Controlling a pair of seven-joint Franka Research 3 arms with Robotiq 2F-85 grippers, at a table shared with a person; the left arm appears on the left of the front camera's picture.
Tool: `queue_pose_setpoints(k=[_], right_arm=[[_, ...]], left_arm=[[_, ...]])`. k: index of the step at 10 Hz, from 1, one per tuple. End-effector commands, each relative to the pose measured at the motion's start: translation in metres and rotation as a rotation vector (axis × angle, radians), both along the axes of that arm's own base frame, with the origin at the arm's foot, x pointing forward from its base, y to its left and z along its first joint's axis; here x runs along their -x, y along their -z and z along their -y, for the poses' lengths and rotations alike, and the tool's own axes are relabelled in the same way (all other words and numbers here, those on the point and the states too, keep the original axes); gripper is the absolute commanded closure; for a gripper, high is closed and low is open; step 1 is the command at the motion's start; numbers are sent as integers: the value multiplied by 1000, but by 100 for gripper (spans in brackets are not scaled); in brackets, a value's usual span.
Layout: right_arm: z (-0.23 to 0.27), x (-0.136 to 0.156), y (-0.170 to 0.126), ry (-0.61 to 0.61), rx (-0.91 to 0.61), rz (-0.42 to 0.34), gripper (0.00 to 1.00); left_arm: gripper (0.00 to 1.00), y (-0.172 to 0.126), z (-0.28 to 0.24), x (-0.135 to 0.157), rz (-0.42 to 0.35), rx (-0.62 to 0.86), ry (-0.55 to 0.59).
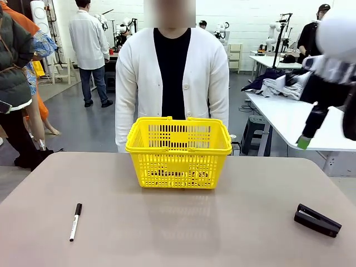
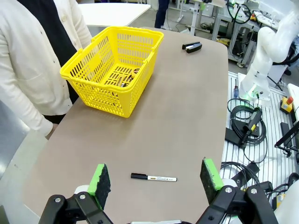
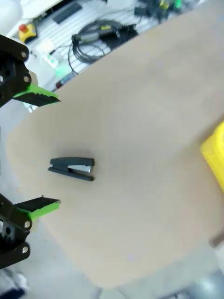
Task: Place the items the person wants into the basket.
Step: Pick up the item the person points to and place it in the Market Basket.
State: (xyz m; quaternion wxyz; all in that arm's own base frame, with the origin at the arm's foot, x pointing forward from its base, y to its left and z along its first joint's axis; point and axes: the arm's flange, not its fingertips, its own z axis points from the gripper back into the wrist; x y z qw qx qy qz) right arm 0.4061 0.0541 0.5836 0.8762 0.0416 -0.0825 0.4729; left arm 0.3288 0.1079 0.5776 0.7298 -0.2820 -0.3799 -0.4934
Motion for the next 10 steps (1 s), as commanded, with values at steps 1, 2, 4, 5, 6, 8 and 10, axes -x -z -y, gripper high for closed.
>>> queue_pose_setpoints(k=[1, 2, 4, 5, 6, 8, 10], right_arm=[[60, 51, -9, -167, -264, 74, 0], [94, 54, -11, -195, -390, 55, 0], [147, 60, -13, -262, -591, 25, 0], [165, 63, -10, -316, -641, 14, 0], [186, 61, -3, -356, -744, -14, 0], [212, 60, 5, -378, -853, 15, 0], [216, 62, 11, -355, -867, 84, 0]], left_arm=[[0, 1, -1, 1, 19, 11, 14], [0, 1, -1, 1, 19, 11, 14], [0, 1, -1, 1, 19, 11, 14], [0, 1, -1, 1, 19, 11, 14], [0, 1, -1, 1, 19, 11, 14], [0, 1, -1, 1, 19, 11, 14], [0, 1, -1, 1, 19, 11, 14]])
